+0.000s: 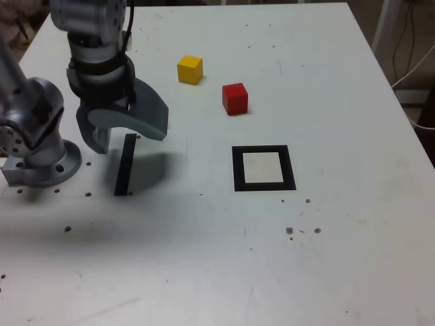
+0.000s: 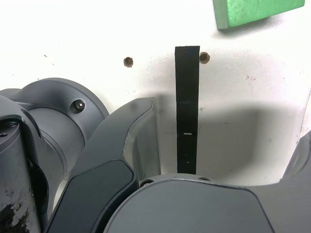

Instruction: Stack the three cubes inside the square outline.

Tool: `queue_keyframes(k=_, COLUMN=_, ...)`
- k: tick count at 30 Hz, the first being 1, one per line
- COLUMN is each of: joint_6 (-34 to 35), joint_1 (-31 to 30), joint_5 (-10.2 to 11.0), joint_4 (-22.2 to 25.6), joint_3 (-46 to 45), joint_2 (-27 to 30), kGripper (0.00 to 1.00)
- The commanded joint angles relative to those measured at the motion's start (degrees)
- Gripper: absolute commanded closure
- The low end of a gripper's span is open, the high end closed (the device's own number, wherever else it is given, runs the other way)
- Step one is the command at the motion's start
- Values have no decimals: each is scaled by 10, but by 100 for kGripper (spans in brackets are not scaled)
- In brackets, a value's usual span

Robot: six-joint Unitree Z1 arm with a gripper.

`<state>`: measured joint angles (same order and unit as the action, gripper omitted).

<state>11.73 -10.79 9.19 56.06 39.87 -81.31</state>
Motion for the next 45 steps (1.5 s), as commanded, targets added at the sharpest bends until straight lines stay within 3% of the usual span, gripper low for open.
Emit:
queue_keyframes(k=1, joint_6=1, joint_1=0, joint_5=1, joint_4=-1, joint_3=2, joint_2=-3, kGripper=0)
queue_keyframes(k=27, joint_6=1, joint_1=0, joint_5=2, joint_4=0, joint_3=1, joint_2=3, kGripper=0)
queue_keyframes(k=35, joint_6=-16, joint_1=0, joint_5=55, joint_4=47, joint_3=27, joint_2=25, kGripper=0)
queue_keyframes(k=45, joint_6=-115, joint_1=70, joint_5=66, joint_4=121, joint_3=145, joint_2=20, kGripper=0)
